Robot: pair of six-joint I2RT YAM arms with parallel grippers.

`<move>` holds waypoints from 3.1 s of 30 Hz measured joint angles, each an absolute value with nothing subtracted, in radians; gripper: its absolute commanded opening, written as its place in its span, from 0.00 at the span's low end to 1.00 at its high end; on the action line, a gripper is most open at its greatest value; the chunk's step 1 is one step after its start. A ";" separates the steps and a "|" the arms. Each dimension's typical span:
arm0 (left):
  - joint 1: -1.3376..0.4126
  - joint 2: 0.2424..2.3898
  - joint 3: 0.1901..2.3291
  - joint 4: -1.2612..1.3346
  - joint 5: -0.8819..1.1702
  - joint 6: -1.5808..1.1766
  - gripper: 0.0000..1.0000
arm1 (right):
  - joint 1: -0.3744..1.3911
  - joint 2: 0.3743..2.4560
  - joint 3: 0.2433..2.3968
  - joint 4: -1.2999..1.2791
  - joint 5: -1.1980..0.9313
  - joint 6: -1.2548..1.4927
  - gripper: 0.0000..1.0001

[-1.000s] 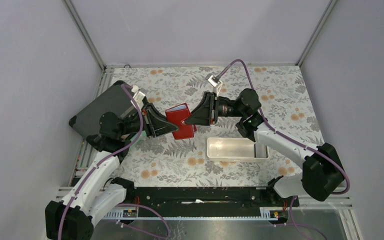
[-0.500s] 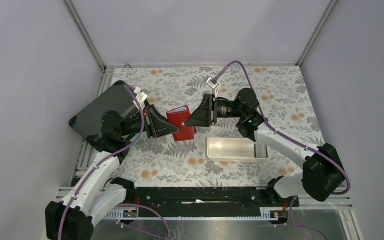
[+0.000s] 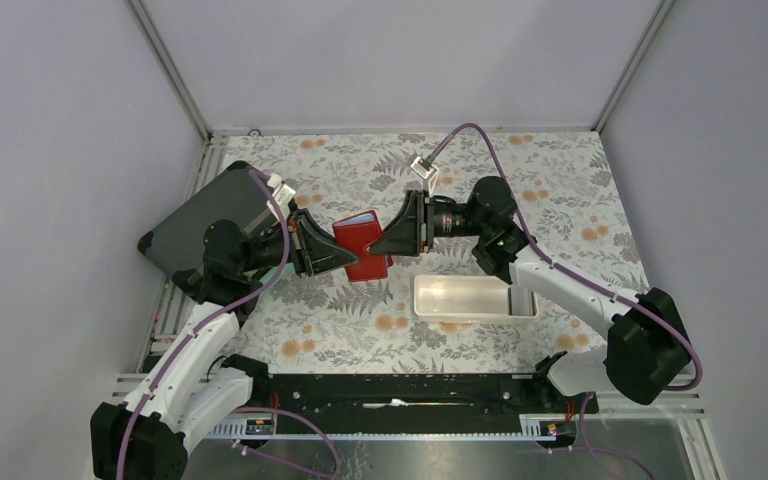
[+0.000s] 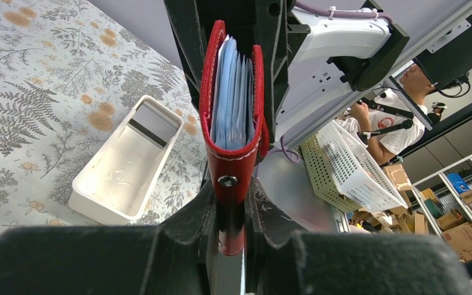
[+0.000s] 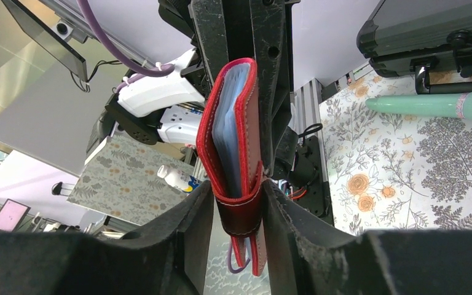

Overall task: Put the credit cards into the card holder
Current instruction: Close the card holder at the center of the board.

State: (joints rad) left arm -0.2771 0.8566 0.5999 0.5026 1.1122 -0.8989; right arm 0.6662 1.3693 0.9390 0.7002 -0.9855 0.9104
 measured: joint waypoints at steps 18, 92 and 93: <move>-0.273 0.857 0.600 0.462 1.095 -0.870 0.00 | 0.673 1.351 0.940 0.614 -0.909 0.888 0.41; -0.238 0.872 0.599 0.389 1.086 -0.858 0.00 | 0.742 1.467 0.999 0.612 -0.836 0.838 0.36; -0.238 0.873 0.599 0.389 1.087 -0.858 0.00 | 0.742 1.467 0.999 0.611 -0.833 0.838 0.35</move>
